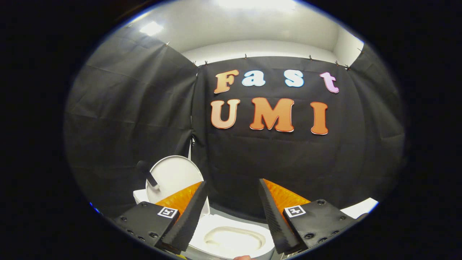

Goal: Open the toilet lid.

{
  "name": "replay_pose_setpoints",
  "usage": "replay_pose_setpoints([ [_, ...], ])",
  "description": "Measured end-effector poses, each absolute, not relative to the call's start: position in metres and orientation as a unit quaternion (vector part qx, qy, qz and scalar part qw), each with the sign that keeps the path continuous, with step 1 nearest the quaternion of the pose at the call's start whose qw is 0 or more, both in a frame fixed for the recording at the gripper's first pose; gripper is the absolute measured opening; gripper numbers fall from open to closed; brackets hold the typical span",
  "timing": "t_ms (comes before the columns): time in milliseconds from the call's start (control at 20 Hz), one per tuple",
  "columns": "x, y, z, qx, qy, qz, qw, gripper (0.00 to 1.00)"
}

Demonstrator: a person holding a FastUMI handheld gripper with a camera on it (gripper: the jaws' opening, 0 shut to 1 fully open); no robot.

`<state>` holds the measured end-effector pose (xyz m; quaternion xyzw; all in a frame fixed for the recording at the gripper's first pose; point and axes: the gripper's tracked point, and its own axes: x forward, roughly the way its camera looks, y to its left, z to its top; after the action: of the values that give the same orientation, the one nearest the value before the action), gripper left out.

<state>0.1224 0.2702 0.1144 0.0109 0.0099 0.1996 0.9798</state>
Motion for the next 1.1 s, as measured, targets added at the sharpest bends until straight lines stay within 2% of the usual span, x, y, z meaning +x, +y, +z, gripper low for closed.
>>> replay_pose_setpoints([
  [300, 0.116, 0.188, 0.09, 0.015, 0.011, 0.142, 0.99, 0.92],
  [550, 0.1, 0.155, 0.057, 0.021, 0.039, 0.122, 0.992, 0.92],
  [1100, 0.089, 0.106, 0.064, 0.032, 0.03, 0.089, 0.995, 0.92],
])
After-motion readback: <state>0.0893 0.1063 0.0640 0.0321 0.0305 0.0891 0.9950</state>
